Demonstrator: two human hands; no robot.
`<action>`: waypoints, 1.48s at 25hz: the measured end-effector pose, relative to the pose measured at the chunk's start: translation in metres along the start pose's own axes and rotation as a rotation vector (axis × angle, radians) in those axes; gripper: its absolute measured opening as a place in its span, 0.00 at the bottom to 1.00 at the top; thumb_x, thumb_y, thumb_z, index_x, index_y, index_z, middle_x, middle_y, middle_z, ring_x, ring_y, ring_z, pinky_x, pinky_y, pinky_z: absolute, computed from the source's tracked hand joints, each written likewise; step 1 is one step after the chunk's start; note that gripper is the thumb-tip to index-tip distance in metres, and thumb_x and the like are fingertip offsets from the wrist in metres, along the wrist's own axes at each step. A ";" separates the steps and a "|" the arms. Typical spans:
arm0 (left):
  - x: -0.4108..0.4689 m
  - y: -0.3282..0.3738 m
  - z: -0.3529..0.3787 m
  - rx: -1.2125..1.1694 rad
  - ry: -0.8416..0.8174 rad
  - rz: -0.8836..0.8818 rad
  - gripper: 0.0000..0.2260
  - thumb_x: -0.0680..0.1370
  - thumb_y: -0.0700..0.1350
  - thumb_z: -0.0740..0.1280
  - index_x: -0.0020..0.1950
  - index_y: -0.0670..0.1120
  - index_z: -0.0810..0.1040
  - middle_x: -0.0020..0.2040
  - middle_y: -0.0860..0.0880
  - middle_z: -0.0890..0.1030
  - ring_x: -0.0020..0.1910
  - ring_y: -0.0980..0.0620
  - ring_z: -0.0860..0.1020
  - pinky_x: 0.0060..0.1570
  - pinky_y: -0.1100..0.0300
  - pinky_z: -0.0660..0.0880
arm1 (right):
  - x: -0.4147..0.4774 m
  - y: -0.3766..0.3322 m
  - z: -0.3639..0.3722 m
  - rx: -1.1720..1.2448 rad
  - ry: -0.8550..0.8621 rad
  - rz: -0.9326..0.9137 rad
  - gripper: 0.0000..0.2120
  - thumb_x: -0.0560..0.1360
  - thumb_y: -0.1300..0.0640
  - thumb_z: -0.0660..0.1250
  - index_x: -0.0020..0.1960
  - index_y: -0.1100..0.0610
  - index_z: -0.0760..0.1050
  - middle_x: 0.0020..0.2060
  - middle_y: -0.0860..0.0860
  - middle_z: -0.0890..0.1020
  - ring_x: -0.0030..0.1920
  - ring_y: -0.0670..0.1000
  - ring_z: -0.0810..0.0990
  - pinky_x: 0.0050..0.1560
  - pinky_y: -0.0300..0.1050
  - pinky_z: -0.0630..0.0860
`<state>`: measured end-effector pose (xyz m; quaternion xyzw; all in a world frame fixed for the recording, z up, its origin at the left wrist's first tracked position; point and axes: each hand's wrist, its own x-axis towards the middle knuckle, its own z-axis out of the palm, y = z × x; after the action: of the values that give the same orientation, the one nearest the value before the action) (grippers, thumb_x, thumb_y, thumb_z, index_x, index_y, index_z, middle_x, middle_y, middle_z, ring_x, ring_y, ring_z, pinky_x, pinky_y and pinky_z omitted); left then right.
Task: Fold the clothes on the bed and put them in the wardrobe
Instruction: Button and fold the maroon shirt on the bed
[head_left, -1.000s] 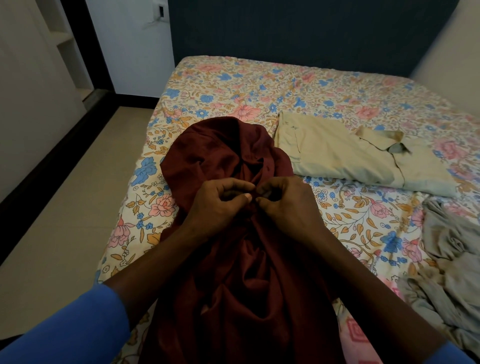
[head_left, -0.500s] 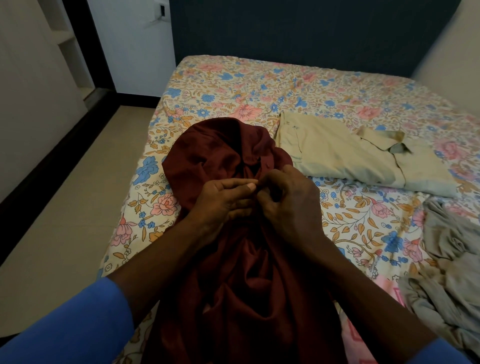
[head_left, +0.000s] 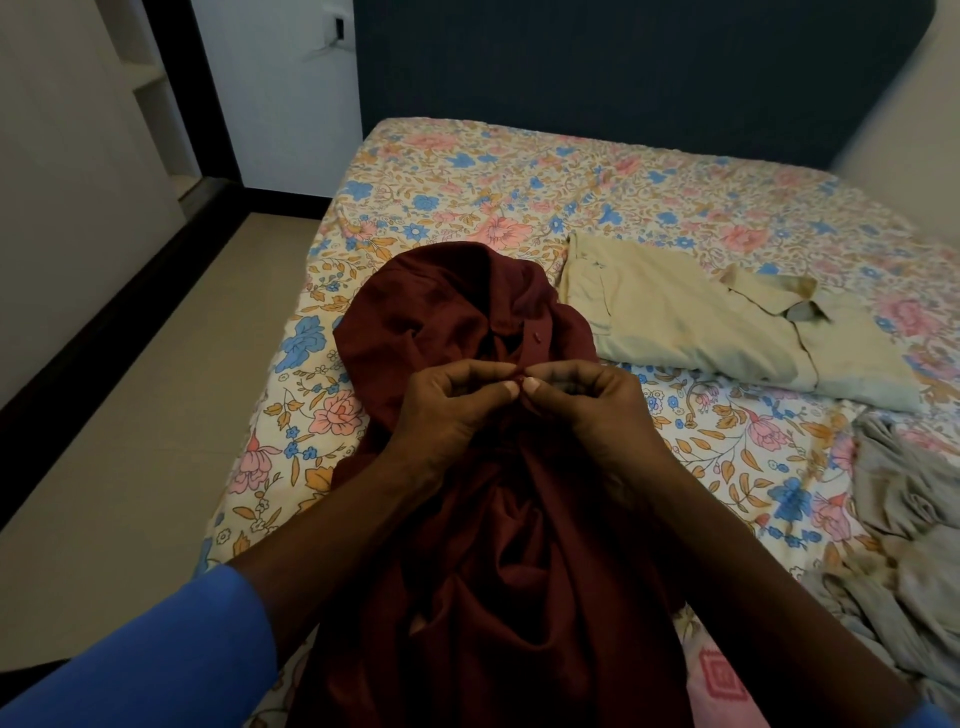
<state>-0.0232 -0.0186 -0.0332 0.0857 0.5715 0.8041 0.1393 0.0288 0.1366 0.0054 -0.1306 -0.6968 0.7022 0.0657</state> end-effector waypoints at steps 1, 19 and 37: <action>-0.001 0.000 0.001 -0.015 -0.008 -0.009 0.08 0.76 0.36 0.74 0.54 0.40 0.85 0.48 0.41 0.87 0.46 0.46 0.87 0.43 0.60 0.81 | 0.000 0.000 0.000 -0.016 0.008 -0.005 0.05 0.76 0.62 0.74 0.52 0.62 0.85 0.44 0.62 0.87 0.48 0.65 0.87 0.56 0.67 0.82; 0.007 0.004 0.004 0.052 0.079 0.104 0.11 0.77 0.39 0.74 0.59 0.46 0.79 0.49 0.46 0.87 0.46 0.50 0.86 0.44 0.58 0.80 | -0.001 0.004 -0.001 -0.450 -0.043 -0.133 0.12 0.77 0.56 0.75 0.60 0.50 0.81 0.46 0.48 0.87 0.48 0.46 0.87 0.52 0.49 0.85; -0.051 0.058 0.007 0.547 0.011 0.303 0.06 0.83 0.46 0.68 0.52 0.50 0.86 0.50 0.52 0.87 0.50 0.56 0.84 0.52 0.59 0.80 | -0.040 -0.060 -0.036 0.252 0.084 -0.026 0.08 0.82 0.64 0.66 0.53 0.62 0.83 0.40 0.55 0.87 0.39 0.51 0.85 0.38 0.42 0.83</action>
<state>0.0200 -0.0466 0.0247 0.1999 0.7481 0.6327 -0.0132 0.0717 0.1613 0.0688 -0.1416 -0.6013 0.7772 0.1199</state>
